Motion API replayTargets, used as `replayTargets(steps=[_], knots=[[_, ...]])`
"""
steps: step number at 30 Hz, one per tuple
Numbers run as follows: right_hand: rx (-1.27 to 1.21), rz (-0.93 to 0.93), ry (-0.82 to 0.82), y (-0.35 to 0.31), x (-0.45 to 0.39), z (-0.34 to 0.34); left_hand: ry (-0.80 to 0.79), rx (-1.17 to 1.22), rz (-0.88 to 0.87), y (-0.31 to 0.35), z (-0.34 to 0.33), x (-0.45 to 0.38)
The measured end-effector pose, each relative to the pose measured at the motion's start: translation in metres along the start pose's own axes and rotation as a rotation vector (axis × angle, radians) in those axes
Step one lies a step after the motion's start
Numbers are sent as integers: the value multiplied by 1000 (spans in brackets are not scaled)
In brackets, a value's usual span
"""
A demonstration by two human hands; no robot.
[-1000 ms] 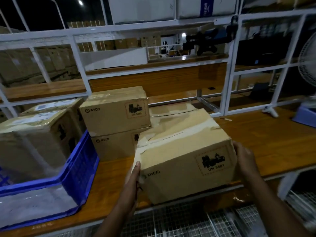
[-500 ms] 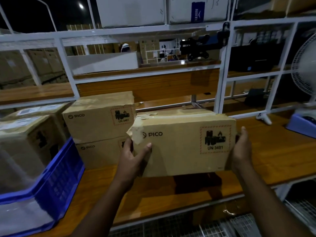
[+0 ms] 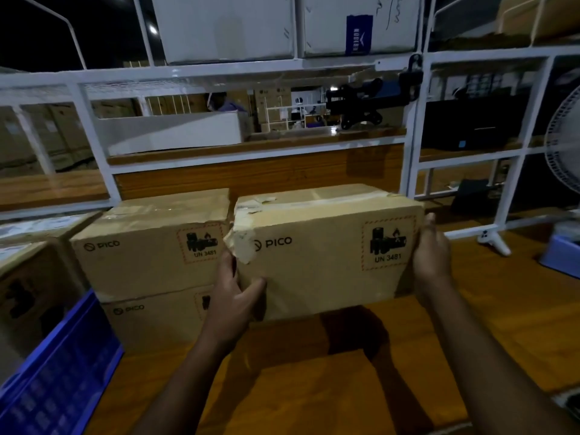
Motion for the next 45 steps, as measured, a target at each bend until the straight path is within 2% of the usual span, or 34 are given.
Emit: replayTargets(steps=[4,7,10,12,14,17,20,23,26,29,33,35,45], knots=[[6,31,-88,7,-19,-28,42,-49,-20,-15,6,-22],[48,67,-134,19,-33,-44,71,-184,-17,-26,9,-36],[106,96,-133,32,-41,-61,225,-481,-53,-36,18,-44],[112,115,-122,39,-42,-71,367,-746,-172,-35,22,-47],[115,145,-112,42,-44,-81,433,-939,-313,-28,19,-50],[133,151,-115,51,-56,-96,362,-1158,-472,-24,4,-62],[169,168,-130,62,-71,-109,161,-1293,-468,-41,-14,-84],[214,230,-113,63,-74,-120,63,-1348,-449,-54,-25,-105],[451,315,11,60,-70,-128,64,-1375,-422,-60,-23,-121],[726,564,98,51,-56,-139,93,-1394,-445,-62,-23,-125],[893,882,-48,51,-40,-166,108,-1449,-500,-68,-25,-123],[893,920,-97,56,-39,-174,105,-1478,-514,-72,-23,-124],[963,948,-58,66,-47,-181,108,-1483,-535,-89,-20,-135]])
Point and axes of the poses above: each hand's wrist, its own x-axis away from the middle knuckle, its own z-axis out of the back of the hand, y = z × x, the point moved 6 cm from there along -x, towards the middle knuckle, and after that the axes turned 4 degrees about -y, right-handed, at the moved point
